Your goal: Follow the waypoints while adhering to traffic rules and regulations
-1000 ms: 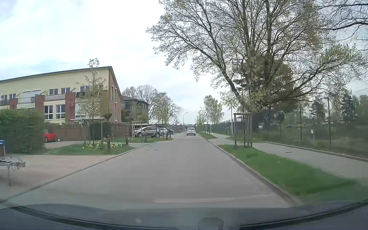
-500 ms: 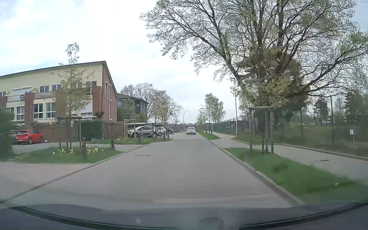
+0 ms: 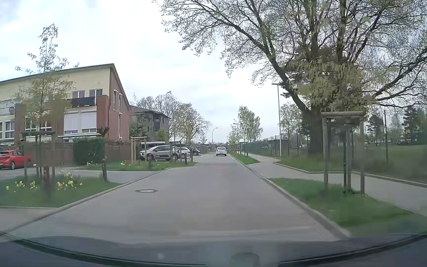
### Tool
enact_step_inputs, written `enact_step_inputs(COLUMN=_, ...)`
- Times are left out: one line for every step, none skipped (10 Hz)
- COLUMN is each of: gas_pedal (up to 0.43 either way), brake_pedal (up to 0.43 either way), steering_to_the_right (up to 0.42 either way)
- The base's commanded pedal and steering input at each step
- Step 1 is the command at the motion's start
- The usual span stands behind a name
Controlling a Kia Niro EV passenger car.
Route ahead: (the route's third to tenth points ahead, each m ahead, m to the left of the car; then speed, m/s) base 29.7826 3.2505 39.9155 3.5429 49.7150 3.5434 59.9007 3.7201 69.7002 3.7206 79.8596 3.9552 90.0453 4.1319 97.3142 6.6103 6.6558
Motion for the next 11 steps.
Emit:
enact_step_inputs(gas_pedal=0.130, brake_pedal=0.000, steering_to_the_right=-0.003)
enact_step_inputs(gas_pedal=0.130, brake_pedal=0.000, steering_to_the_right=-0.003)
enact_step_inputs(gas_pedal=0.130, brake_pedal=0.000, steering_to_the_right=-0.003)
enact_step_inputs(gas_pedal=0.130, brake_pedal=0.000, steering_to_the_right=-0.003)
enact_step_inputs(gas_pedal=0.130, brake_pedal=0.000, steering_to_the_right=-0.003)
enact_step_inputs(gas_pedal=0.130, brake_pedal=0.000, steering_to_the_right=-0.003)
enact_step_inputs(gas_pedal=0.130, brake_pedal=0.000, steering_to_the_right=-0.003)
enact_step_inputs(gas_pedal=0.130, brake_pedal=0.000, steering_to_the_right=-0.003)
enact_step_inputs(gas_pedal=0.130, brake_pedal=0.000, steering_to_the_right=-0.003)
enact_step_inputs(gas_pedal=0.130, brake_pedal=0.000, steering_to_the_right=-0.003)
enact_step_inputs(gas_pedal=0.130, brake_pedal=0.000, steering_to_the_right=-0.003)
